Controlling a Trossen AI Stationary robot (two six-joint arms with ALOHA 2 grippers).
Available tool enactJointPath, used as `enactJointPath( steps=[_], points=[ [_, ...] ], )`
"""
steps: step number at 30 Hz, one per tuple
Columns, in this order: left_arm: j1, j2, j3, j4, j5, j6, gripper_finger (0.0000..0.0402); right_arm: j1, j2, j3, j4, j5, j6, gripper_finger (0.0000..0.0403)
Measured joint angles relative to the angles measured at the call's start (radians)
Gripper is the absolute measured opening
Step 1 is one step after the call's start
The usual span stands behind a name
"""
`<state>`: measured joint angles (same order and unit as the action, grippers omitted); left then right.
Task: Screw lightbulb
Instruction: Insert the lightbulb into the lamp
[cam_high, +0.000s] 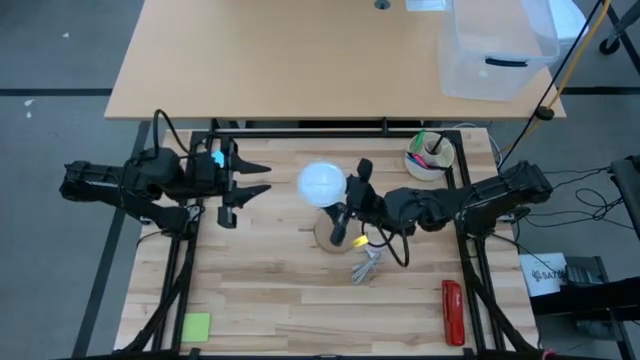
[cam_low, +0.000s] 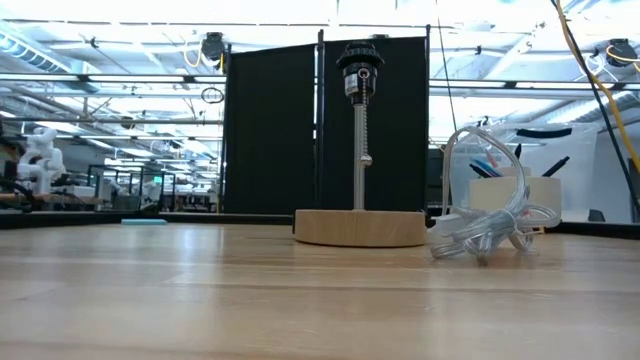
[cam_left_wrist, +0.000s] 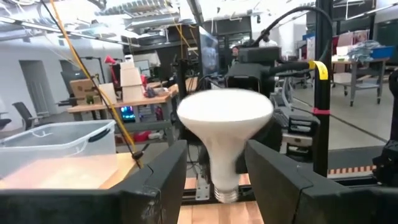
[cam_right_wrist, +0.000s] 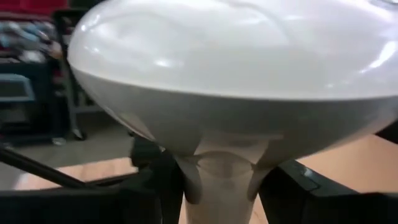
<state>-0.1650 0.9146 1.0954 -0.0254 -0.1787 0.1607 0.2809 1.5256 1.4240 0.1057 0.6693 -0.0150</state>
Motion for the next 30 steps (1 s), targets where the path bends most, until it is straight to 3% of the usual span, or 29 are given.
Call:
enactJointPath(
  steps=[10,17,30],
  points=[
    [0.000,0.000,0.000,-0.002,-0.001,-0.002,0.0170,-0.066,0.002,-0.079,0.079,-0.142,-0.023,0.0158],
    [0.000,0.000,0.000,-0.009,0.000,-0.016,0.0170,-0.088,-0.018,-0.122,0.081,-0.152,-0.026,0.0159],
    [0.000,0.002,0.000,-0.009,0.000,-0.009,0.0170,-0.090,-0.303,-0.395,0.213,-0.158,-0.022,0.0159]
  ],
)
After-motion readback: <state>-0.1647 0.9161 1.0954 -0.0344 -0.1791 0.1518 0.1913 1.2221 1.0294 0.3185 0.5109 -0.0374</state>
